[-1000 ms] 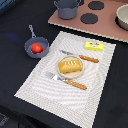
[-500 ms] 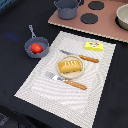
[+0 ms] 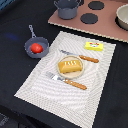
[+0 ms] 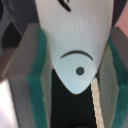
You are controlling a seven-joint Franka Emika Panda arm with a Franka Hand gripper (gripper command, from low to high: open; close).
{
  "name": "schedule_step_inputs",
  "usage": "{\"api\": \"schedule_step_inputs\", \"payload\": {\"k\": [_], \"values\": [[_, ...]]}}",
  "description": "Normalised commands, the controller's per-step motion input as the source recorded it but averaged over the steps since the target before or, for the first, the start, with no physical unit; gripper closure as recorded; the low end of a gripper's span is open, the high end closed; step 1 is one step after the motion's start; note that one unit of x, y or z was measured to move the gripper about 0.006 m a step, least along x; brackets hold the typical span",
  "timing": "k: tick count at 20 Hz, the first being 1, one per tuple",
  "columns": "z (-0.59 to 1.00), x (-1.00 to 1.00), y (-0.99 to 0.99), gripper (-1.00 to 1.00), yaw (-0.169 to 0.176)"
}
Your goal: Interact with the objects in diverse but meaningful ways.
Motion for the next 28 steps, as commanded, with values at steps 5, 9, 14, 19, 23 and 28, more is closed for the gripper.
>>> {"api": "schedule_step_inputs", "payload": {"k": [5,9,14,19,23,28], "values": [[-0.35,-0.19,-0.01,1.00,0.024],[-0.31,-0.18,-0.01,1.00,0.023],[-0.29,-0.18,-0.01,-1.00,0.022],[-0.28,-0.24,-0.03,-1.00,0.019],[0.04,-0.26,-0.03,-1.00,0.038],[0.17,-0.30,0.00,-1.00,0.062]]}}
